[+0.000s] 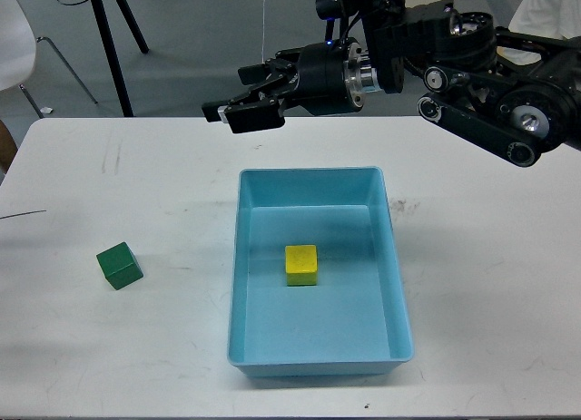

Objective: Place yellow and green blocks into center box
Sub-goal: 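Lift the right gripper out of the tray and withdraw it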

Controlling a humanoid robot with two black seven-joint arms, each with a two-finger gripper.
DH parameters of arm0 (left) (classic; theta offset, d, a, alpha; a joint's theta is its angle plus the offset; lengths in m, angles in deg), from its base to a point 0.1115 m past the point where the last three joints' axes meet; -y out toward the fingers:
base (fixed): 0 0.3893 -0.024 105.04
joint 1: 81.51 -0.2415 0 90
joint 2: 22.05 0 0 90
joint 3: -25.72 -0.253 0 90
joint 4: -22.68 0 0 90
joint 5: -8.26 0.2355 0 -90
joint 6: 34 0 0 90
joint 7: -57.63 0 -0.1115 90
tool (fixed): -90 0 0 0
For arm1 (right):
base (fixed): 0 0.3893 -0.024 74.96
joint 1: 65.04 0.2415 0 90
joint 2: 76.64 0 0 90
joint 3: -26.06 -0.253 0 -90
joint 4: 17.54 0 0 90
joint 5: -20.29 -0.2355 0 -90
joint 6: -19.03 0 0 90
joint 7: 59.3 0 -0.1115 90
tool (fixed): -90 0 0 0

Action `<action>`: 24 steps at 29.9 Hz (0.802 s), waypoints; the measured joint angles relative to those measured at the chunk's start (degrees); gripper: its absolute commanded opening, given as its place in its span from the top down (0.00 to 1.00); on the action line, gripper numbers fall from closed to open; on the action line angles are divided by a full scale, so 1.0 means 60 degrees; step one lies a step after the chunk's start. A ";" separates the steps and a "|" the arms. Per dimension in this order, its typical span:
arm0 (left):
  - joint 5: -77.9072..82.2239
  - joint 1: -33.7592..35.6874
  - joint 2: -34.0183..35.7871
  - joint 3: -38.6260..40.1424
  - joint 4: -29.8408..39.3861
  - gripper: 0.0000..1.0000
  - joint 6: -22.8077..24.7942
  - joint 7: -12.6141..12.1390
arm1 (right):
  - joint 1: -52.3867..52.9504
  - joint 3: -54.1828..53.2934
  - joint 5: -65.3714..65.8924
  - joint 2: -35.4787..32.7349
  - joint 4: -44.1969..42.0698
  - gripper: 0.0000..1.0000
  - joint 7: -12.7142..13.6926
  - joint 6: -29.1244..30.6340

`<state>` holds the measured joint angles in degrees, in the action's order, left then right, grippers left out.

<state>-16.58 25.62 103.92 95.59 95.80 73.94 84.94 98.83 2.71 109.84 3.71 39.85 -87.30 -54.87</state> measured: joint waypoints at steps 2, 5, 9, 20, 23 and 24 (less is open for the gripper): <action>0.0298 0.0089 0.0072 0.0021 -0.0072 0.00 0.0867 0.0083 | -0.0556 -0.0706 -0.0284 0.0257 0.0055 0.02 0.0000 -0.0389; 0.1135 0.0116 0.0292 0.0020 -0.0099 0.00 0.1545 0.0112 | -0.1304 -0.1357 -0.0715 0.0588 0.0139 0.02 0.0000 -0.1049; 0.2784 0.0118 0.0421 -0.0079 -0.0153 0.00 0.1670 0.0115 | -0.2333 -0.1994 -0.1240 0.0710 0.0447 0.02 0.0000 -0.1576; 0.6264 0.0148 0.0867 -0.0082 -0.1013 0.00 0.1671 0.0115 | -0.5159 -0.4251 -0.1372 0.0408 0.2246 0.02 0.0001 -0.1674; 0.6835 0.0433 0.0901 -0.0087 -0.1438 0.00 0.1676 0.0115 | -0.5922 -0.5032 -0.1410 0.0294 0.2832 0.02 0.0000 -0.1674; 0.7201 0.0526 0.0905 -0.0087 -0.1542 0.00 0.1678 0.0115 | -0.6227 -0.5347 -0.1473 0.0250 0.3059 0.02 0.0000 -0.1675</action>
<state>26.63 28.77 109.35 95.07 86.55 84.00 85.63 61.47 -29.38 101.00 5.21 58.20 -87.30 -64.92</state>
